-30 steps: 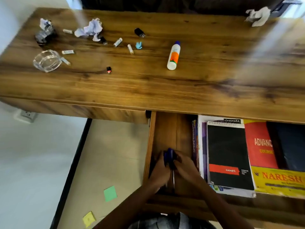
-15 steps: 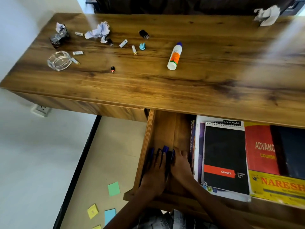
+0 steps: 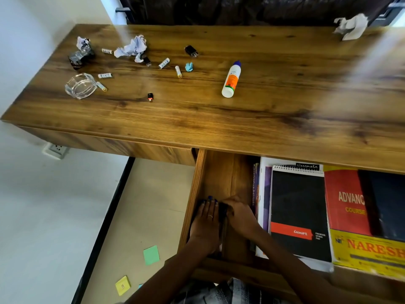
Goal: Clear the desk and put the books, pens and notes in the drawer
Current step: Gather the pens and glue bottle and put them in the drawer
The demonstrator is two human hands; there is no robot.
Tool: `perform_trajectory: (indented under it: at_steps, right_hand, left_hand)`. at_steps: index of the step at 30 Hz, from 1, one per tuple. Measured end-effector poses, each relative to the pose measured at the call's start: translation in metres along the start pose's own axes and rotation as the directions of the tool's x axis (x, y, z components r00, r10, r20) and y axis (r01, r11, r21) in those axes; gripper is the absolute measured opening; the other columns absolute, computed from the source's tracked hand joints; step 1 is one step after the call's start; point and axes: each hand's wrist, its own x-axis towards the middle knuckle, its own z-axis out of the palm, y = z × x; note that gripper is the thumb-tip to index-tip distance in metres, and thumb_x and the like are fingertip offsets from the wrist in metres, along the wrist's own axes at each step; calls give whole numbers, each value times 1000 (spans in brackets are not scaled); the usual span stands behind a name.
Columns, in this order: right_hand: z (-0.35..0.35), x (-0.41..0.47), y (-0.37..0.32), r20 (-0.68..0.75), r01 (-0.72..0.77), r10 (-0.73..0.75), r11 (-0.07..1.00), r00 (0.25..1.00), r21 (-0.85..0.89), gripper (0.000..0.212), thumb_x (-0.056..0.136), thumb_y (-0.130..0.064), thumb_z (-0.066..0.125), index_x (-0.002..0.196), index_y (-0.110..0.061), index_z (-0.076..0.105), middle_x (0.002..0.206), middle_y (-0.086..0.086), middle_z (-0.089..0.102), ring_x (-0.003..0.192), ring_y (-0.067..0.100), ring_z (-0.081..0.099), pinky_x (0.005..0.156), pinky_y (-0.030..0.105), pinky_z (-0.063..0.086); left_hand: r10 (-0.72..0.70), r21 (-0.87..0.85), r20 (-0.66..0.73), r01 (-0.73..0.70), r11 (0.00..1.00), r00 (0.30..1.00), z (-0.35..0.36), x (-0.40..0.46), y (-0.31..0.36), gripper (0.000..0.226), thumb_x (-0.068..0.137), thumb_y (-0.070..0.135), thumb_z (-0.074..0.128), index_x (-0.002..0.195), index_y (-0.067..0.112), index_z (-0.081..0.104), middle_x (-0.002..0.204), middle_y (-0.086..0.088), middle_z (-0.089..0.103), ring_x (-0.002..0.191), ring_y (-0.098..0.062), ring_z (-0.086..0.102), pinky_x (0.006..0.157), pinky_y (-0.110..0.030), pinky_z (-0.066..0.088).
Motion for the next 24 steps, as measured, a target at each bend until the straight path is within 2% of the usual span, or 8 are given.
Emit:
perform_trajectory:
  at_steps: [3,4,6,7,9,11,15,24]
  right_hand:
    - [2,3,6,54,33,-31,999,998,-23,39,92,-6,48,130,-15,52,132,5,49,117,20,53,101,26,42]
    - [2,3,7,53,34,-31,998,998,-45,41,92,-7,47,131,-16,51,134,3,47,119,21,51,101,30,43]
    - [2,6,8,6,34,-34,995,999,-95,42,93,-10,46,135,-16,46,139,2,42,125,22,43,104,32,40]
    - [1,8,7,-8,37,-38,993,999,-111,44,93,-10,44,136,-15,44,141,2,40,129,23,37,105,32,35]
    - [1,13,3,21,44,-42,992,999,-115,46,93,-7,42,139,-13,41,143,3,39,133,24,30,107,31,28]
    - [2,19,-1,66,44,-38,995,997,-92,47,91,1,42,136,-10,44,140,6,42,132,25,33,106,29,28]
    - [8,30,-2,144,20,-5,994,990,-103,53,82,10,44,130,-10,52,133,9,47,125,27,43,104,35,40]
    - [10,42,-19,160,89,-44,954,986,-287,63,81,6,46,139,-19,40,142,1,35,131,27,24,108,47,27]
  left_hand:
    - [-9,-22,-60,8,1000,998,10,-9,0,82,95,48,31,144,-5,-8,154,-19,-9,144,-36,-8,111,-44,-15]
    - [-8,-66,-155,-3,998,988,18,-10,1,78,93,48,30,143,-7,7,153,-24,8,143,-36,7,113,-44,-3]
    - [5,-150,-87,-18,988,996,21,-19,8,78,81,52,28,130,-6,47,136,-25,48,130,-34,44,107,-45,28]
    - [10,-177,-107,-29,984,994,23,-22,8,82,79,55,26,128,-6,51,135,-25,50,128,-33,47,105,-46,30]
    - [17,-272,-106,-46,961,994,23,-26,4,94,82,64,18,145,-6,21,153,-24,12,144,-32,16,113,-41,4]
    - [57,-358,38,-40,933,998,17,-34,6,112,71,83,4,148,2,-8,155,-14,-17,145,-26,-13,114,-37,-10]
    - [132,-447,172,-42,893,976,13,-47,5,133,43,89,-12,149,8,-11,157,-9,-17,145,-23,-13,117,-42,-2]
    - [120,-473,156,-32,881,980,15,-48,5,132,43,89,-11,149,10,-13,156,-6,-21,144,-21,-17,119,-41,-2]
